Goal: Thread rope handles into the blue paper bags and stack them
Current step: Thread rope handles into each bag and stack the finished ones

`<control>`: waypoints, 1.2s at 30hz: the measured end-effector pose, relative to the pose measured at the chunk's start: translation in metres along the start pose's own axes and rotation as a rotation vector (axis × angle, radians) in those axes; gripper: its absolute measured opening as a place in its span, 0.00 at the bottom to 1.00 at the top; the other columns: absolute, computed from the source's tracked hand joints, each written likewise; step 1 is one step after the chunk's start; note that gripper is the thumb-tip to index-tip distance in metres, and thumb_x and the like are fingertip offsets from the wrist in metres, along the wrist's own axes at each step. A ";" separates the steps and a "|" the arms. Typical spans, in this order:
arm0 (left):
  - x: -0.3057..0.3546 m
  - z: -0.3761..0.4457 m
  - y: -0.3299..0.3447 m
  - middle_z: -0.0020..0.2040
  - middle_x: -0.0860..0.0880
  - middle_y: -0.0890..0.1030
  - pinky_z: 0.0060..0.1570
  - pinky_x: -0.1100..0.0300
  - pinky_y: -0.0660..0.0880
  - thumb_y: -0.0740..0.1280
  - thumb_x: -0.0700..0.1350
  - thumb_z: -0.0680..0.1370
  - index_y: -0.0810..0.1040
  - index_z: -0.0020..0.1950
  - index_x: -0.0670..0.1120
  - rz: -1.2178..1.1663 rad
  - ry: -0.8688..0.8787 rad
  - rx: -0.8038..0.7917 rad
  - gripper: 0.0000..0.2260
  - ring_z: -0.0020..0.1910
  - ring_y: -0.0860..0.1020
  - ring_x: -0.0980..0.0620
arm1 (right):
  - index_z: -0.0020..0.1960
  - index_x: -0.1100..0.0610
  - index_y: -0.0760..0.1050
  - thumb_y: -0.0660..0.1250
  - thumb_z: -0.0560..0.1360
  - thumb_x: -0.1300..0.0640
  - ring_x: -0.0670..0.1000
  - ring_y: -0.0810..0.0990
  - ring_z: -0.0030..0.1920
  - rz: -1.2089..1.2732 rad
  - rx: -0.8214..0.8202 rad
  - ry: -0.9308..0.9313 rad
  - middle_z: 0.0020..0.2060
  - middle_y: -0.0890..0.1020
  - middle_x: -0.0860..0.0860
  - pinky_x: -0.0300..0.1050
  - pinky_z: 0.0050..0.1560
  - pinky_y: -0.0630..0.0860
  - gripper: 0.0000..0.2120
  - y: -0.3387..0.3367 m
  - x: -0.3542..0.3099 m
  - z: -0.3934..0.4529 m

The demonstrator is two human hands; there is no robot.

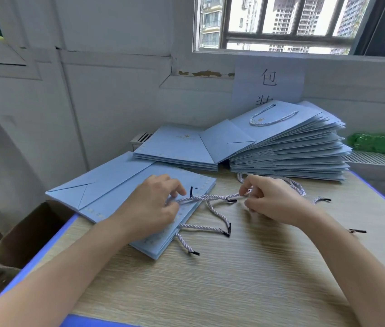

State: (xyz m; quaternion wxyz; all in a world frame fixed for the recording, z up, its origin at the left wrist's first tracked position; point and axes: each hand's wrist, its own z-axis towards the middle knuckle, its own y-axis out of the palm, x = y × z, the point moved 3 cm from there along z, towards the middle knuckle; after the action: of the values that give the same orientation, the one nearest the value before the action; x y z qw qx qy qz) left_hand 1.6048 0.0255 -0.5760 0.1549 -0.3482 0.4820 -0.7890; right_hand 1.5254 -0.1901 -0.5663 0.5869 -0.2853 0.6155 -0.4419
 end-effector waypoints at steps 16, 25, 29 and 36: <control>0.011 -0.003 0.010 0.49 0.60 0.70 0.58 0.55 0.67 0.51 0.73 0.61 0.70 0.52 0.60 0.072 0.027 -0.093 0.27 0.53 0.66 0.58 | 0.51 0.47 0.77 0.66 0.76 0.56 0.46 0.70 0.35 -0.021 0.058 -0.071 0.34 0.73 0.47 0.41 0.37 0.66 0.06 0.013 0.003 0.012; 0.007 -0.002 0.008 0.49 0.59 0.70 0.58 0.56 0.67 0.50 0.72 0.57 0.70 0.53 0.59 0.067 -0.030 -0.070 0.30 0.54 0.66 0.57 | 0.36 0.57 0.66 0.61 0.75 0.54 0.57 0.73 0.45 -0.026 0.473 0.348 0.42 0.78 0.59 0.46 0.41 0.65 0.11 -0.024 0.039 0.006; 0.008 -0.003 0.008 0.50 0.58 0.70 0.59 0.55 0.67 0.49 0.72 0.58 0.72 0.55 0.57 0.089 -0.026 -0.071 0.33 0.54 0.66 0.57 | 0.36 0.55 0.67 0.66 0.74 0.54 0.57 0.76 0.43 0.015 0.489 0.304 0.39 0.79 0.56 0.47 0.41 0.69 0.11 -0.026 0.034 0.004; 0.011 -0.005 0.007 0.50 0.58 0.68 0.58 0.57 0.66 0.48 0.72 0.58 0.71 0.57 0.57 0.107 -0.036 -0.092 0.35 0.54 0.64 0.58 | 0.51 0.46 0.78 0.65 0.75 0.62 0.41 0.70 0.34 -0.056 0.062 -0.136 0.35 0.72 0.44 0.30 0.35 0.65 0.12 0.007 -0.002 0.007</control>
State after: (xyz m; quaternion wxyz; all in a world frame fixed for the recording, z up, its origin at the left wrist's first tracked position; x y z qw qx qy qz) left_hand 1.5934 0.0189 -0.5787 0.1895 -0.3430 0.5326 -0.7502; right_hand 1.5342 -0.1867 -0.5708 0.6232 -0.3134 0.5521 -0.4567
